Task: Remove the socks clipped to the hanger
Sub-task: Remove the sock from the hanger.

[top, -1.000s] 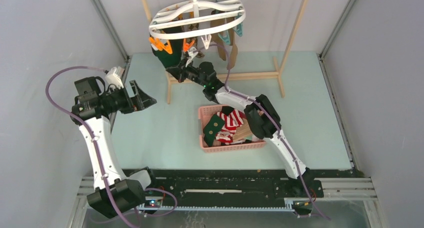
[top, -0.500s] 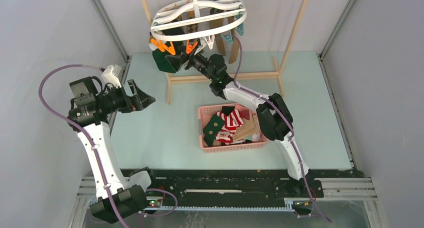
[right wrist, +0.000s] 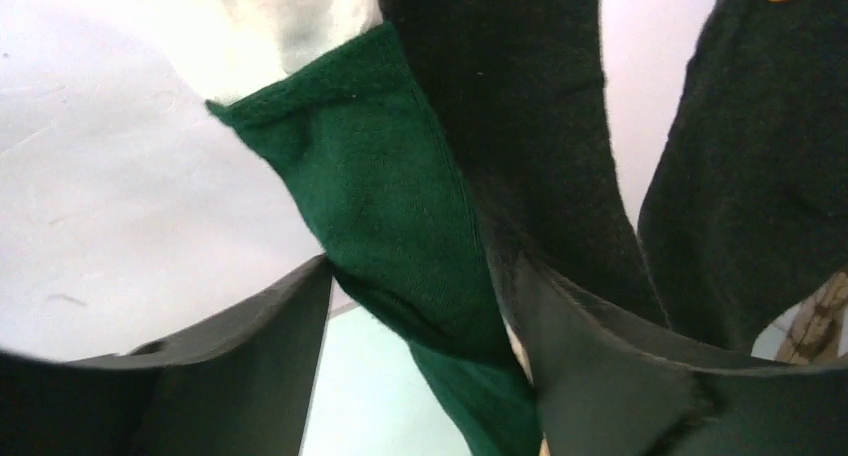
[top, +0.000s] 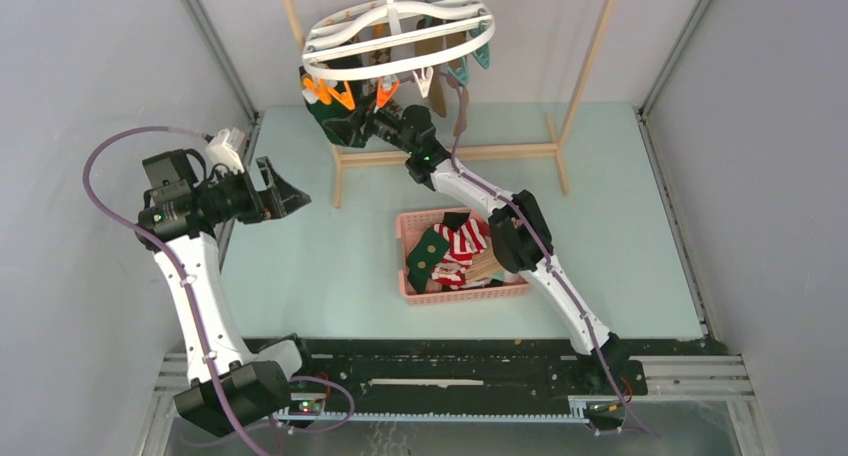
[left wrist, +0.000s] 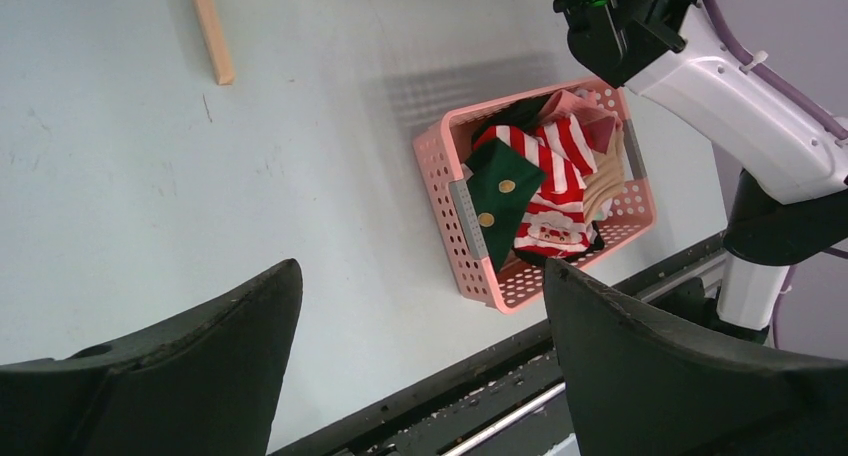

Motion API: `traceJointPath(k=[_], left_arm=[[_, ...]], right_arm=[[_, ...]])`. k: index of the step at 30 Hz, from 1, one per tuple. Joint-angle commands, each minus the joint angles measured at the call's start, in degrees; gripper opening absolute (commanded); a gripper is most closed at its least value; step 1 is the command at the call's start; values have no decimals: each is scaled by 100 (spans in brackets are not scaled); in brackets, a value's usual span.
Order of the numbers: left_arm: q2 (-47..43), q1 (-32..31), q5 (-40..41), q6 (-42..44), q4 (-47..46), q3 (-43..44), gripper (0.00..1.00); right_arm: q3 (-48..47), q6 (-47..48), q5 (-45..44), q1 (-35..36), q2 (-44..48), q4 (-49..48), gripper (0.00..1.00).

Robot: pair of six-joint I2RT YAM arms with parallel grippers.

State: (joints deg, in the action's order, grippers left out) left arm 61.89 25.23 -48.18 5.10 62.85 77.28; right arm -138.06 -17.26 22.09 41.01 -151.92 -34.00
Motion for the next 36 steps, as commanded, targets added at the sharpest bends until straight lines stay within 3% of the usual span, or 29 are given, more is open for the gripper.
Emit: traceJointPath(k=[1, 5, 8, 9, 18, 26, 36], left_arm=[[-2, 48, -110, 164, 43, 358, 94], [-45, 46, -98, 166, 60, 376, 94], [-84, 53, -53, 196, 107, 408, 93], [-94, 48, -32, 201, 125, 417, 93], [-298, 48, -110, 140, 228, 405, 92], [-627, 38, -656, -216, 168, 406, 90], [-1049, -445, -1151, -790, -272, 137, 88]], right_arm=[[-344, -123, 357, 53, 122, -325, 71], [-190, -205, 641, 88, 311, -525, 44], [207, -234, 809, 123, 626, -732, 3], [372, -249, 870, 132, 745, -791, 0], [2850, -900, 1551, 223, 2382, -1936, 0], [5157, -1666, 2025, 415, 3999, -2823, 0], [6303, -2665, 2389, 686, 5110, -2649, 0]])
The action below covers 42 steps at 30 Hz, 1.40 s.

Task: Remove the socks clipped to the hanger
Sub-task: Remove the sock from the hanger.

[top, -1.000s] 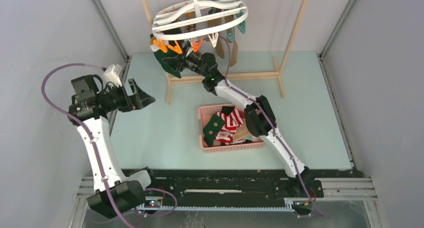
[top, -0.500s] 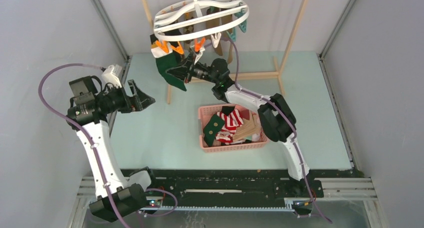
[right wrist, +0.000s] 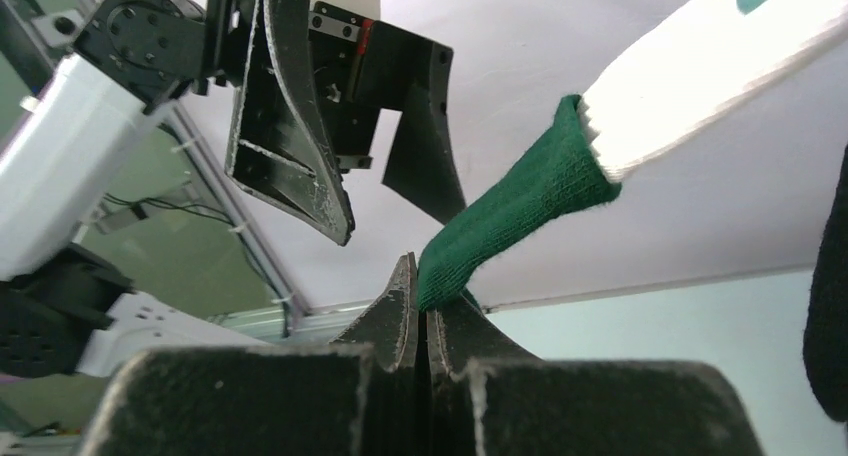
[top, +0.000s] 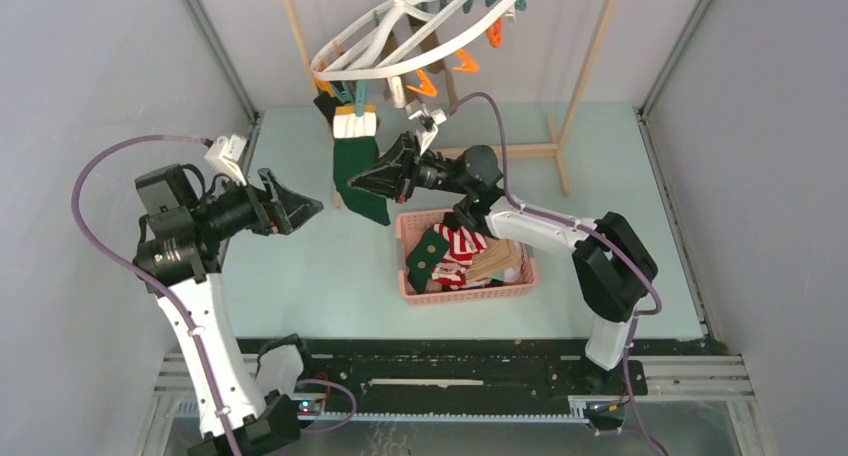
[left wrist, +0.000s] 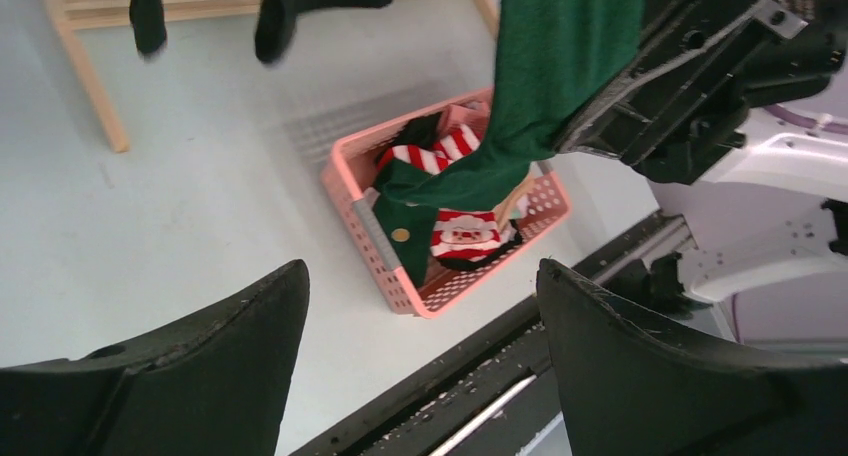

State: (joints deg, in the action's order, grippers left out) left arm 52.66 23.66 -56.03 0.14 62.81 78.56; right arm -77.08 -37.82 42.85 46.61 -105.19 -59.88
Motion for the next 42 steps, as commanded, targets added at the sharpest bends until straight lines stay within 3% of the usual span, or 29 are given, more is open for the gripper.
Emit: traceJointPath(k=[1, 8, 18, 30, 37, 42], left_arm=[[-144, -399, -391, -355, -327, 9, 88], [-230, -1081, -533, -716, -989, -149, 89], [1, -1536, -1123, -452, -1229, -246, 86], [268, -2037, -1318, -188, -1441, -357, 77], [413, -2112, -1483, -85, -1438, -425, 60], [290, -2157, -1530, -67, -1459, -548, 35]], right_arm=[[272, -653, 313, 140, 514, -40, 0], [546, -887, 166, 251, 978, 281, 0], [703, -1612, 72, 248, 1306, 479, 2], [703, -2598, -190, 318, 1079, -126, 6], [703, -2739, -461, 397, 937, -132, 7], [703, -2716, -871, 450, 852, 6, 11]])
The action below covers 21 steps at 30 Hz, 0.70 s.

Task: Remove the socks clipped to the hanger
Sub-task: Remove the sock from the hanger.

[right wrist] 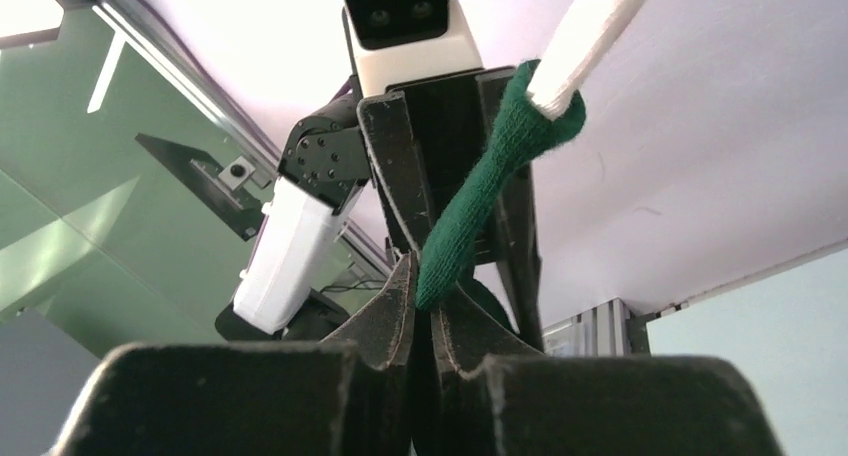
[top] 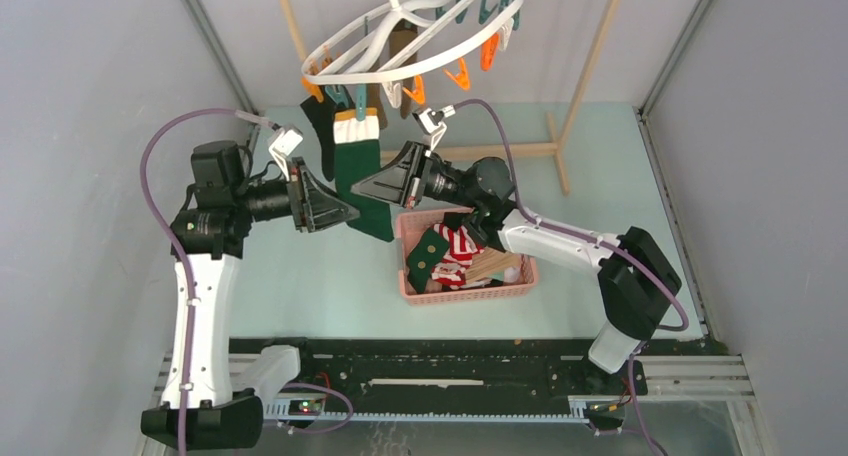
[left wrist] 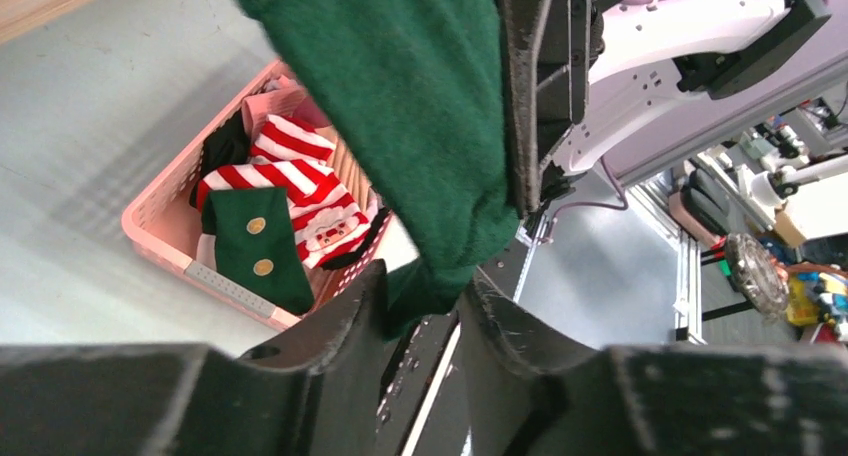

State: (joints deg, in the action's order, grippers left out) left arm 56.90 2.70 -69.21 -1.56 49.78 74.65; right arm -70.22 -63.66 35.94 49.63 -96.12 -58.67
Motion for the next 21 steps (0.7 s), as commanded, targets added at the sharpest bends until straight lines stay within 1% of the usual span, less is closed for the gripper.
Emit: traceJointPath(k=[1, 5, 7, 9, 11, 14, 15, 18, 19, 21], left_arm=[[-165, -59, -201, 104, -161, -198, 31], [-219, -59, -89, 91, -170, -274, 14], [-228, -60, -25, 65, -170, -291, 7], [-244, -59, 32, 32, -177, -304, 1], [-277, -59, 56, -12, -187, -310, 0], [-355, -59, 57, -56, -202, -311, 0], [-393, -59, 57, -58, -205, -310, 0], [-465, -59, 104, -80, -223, -317, 0], [-481, -59, 115, -82, -221, -318, 0], [-515, -59, 147, -81, -223, -328, 0]], right_arm=[[17, -137, -244, 152, -67, -110, 12], [12, -118, -484, 148, -118, 15, 18], [17, -3, -692, 144, -91, 230, 26], [17, 188, -947, 144, -31, 497, 33], [17, 402, -1227, 139, 67, 746, 43], [17, 673, -1527, 115, 146, 962, 52], [12, 751, -1647, 110, 172, 1043, 57], [17, 1009, -2168, 60, 238, 1258, 76], [-22, 1064, -2301, 42, 226, 1250, 81], [-272, 1172, -2395, -19, 132, 1421, 87]])
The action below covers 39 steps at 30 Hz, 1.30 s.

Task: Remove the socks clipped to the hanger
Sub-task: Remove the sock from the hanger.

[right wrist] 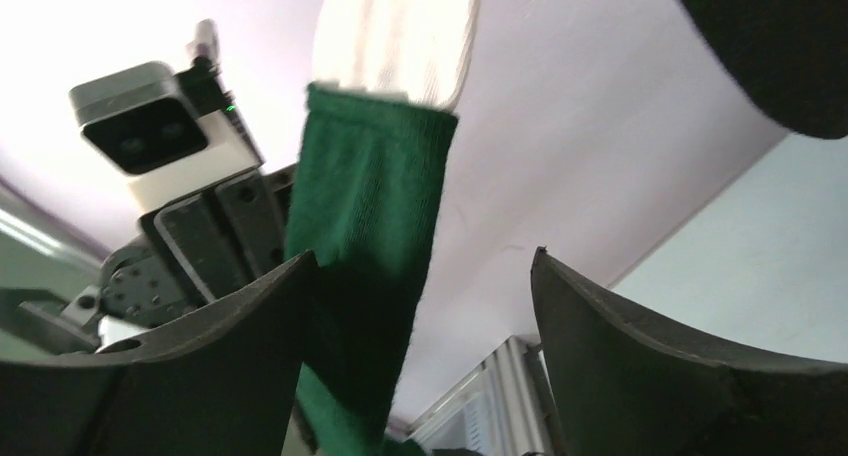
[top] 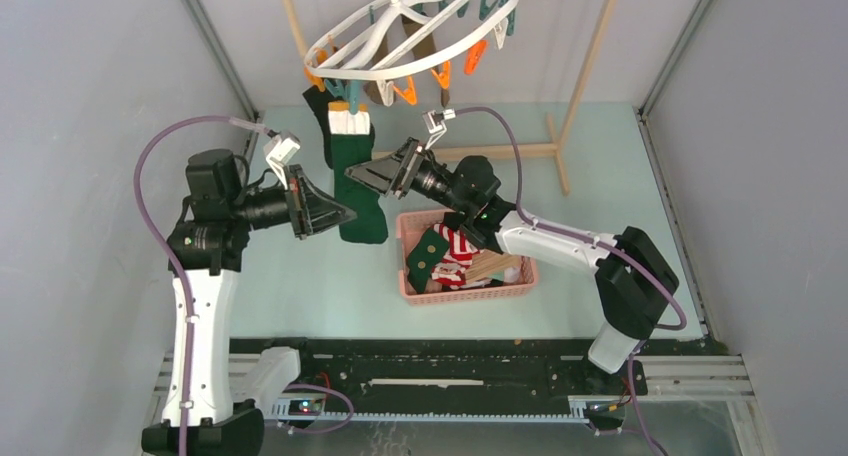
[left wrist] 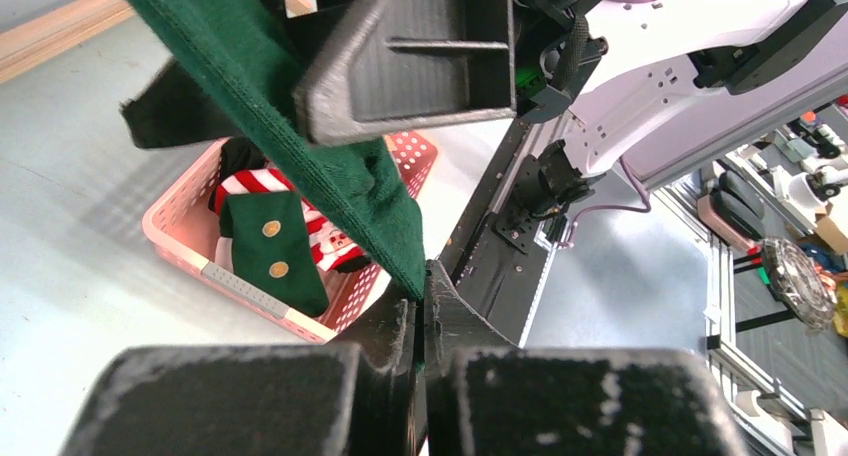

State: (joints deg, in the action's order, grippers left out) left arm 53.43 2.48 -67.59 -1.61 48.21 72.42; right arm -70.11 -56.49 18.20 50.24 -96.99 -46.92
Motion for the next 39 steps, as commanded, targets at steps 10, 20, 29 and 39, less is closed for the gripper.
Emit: traceJointPath(k=[10, 20, 29, 39], left_arm=[[-186, -48, 463, 26, -19, -150, 0], [-192, -47, 522, 152, 123, -89, 0], [-193, -46, 590, 432, 270, -91, 0], [-201, -46, 581, 429, 308, -45, 0]], right_arm=[[-1729, -179, -393, -396, -884, -372, 89], [-2625, -1128, -337, -684, -1783, -1033, 78], [-3337, -2226, -150, -822, -2542, -1950, 64], [-3589, -2688, -460, -797, -2836, -2067, 49]])
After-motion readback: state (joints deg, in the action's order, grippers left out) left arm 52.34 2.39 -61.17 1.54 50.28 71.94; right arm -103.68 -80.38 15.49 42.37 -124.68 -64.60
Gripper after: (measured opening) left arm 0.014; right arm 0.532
